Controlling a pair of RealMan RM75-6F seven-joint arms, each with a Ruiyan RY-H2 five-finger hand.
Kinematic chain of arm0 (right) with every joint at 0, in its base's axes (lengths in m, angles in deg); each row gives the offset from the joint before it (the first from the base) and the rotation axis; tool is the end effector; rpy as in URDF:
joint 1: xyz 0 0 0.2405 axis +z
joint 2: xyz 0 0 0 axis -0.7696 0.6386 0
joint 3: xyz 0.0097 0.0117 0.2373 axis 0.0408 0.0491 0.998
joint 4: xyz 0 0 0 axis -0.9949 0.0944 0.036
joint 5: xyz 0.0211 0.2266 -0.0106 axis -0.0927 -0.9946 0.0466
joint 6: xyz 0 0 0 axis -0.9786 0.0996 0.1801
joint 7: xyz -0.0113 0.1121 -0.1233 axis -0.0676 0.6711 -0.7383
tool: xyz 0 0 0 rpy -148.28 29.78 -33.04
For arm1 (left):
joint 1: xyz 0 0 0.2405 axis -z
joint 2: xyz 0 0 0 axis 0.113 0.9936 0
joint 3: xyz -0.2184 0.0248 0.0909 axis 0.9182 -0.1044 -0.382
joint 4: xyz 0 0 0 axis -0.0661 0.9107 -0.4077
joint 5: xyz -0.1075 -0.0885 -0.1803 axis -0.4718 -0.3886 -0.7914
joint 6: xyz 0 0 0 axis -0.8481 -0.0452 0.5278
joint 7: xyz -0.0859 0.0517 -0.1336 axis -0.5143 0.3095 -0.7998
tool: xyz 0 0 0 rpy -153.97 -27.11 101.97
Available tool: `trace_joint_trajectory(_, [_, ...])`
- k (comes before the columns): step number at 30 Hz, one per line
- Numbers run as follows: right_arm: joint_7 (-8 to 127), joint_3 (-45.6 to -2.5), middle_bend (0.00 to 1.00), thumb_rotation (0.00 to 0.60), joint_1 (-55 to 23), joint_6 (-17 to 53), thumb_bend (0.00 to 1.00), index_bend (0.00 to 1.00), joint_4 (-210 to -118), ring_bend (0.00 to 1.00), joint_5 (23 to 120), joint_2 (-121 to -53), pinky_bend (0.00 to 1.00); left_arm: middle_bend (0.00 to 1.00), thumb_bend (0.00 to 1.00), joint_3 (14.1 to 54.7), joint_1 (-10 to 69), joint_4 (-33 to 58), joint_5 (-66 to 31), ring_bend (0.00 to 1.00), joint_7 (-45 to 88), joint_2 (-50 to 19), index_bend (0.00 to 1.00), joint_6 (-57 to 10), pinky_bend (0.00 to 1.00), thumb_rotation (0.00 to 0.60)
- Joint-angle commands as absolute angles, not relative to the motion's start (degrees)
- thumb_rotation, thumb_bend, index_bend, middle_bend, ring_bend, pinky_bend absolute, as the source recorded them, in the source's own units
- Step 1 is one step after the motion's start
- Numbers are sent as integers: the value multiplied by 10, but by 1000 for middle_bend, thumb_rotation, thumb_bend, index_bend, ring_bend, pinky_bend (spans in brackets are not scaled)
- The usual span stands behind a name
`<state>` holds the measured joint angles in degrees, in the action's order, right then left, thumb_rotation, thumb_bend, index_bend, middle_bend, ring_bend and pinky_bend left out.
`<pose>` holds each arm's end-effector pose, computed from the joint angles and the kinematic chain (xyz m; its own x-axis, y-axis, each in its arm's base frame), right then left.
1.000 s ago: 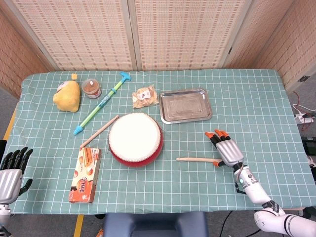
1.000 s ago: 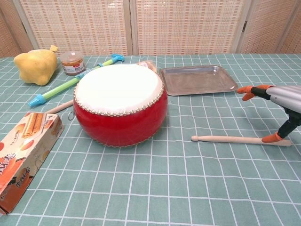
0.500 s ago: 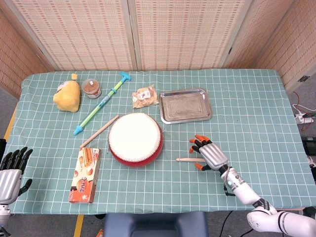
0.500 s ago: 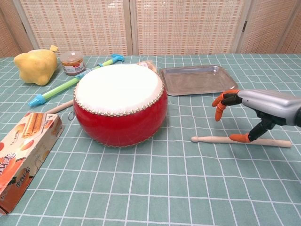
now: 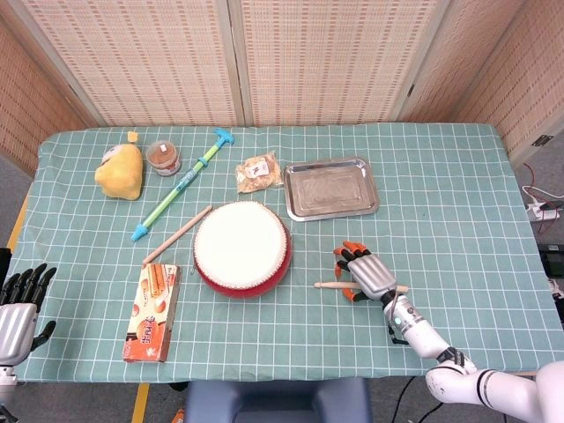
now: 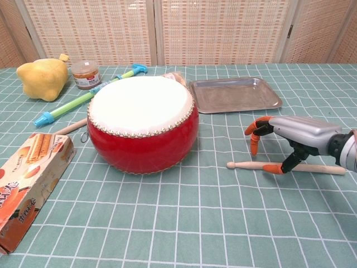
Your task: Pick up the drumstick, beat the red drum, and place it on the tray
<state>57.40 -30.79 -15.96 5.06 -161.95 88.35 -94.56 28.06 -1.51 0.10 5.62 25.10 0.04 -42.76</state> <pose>-0.2109 -0.3218 -0.0670 0.4313 -0.3997 0.8089 -0.8813 -0.3787 0.2828 -0.3312 0.2025 0.1269 0.5222 0.0389 0.8520 0.8518 0.0267 -0.5233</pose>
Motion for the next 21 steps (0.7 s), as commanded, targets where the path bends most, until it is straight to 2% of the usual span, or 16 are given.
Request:
trace_joint_trajectory(1, [573, -309, 135, 600, -158, 49, 329, 459, -1615, 0, 882, -950, 96, 0, 241, 281, -15, 2, 56, 0, 250, 0, 0, -427, 0, 600])
trace_joint_trajectory(15, [568, -311, 136, 600, -152, 37, 374, 480, -1594, 0, 873, -970, 96, 0, 240, 281, -14, 12, 52, 0, 241, -5, 0, -421, 0, 600])
trace_joint_trajectory(21, [570, -309, 135, 600, -154, 42, 432, 536, -1589, 4, 871, -977, 96, 0, 240, 281, -14, 18, 52, 0, 234, -6, 0, -420, 0, 600])
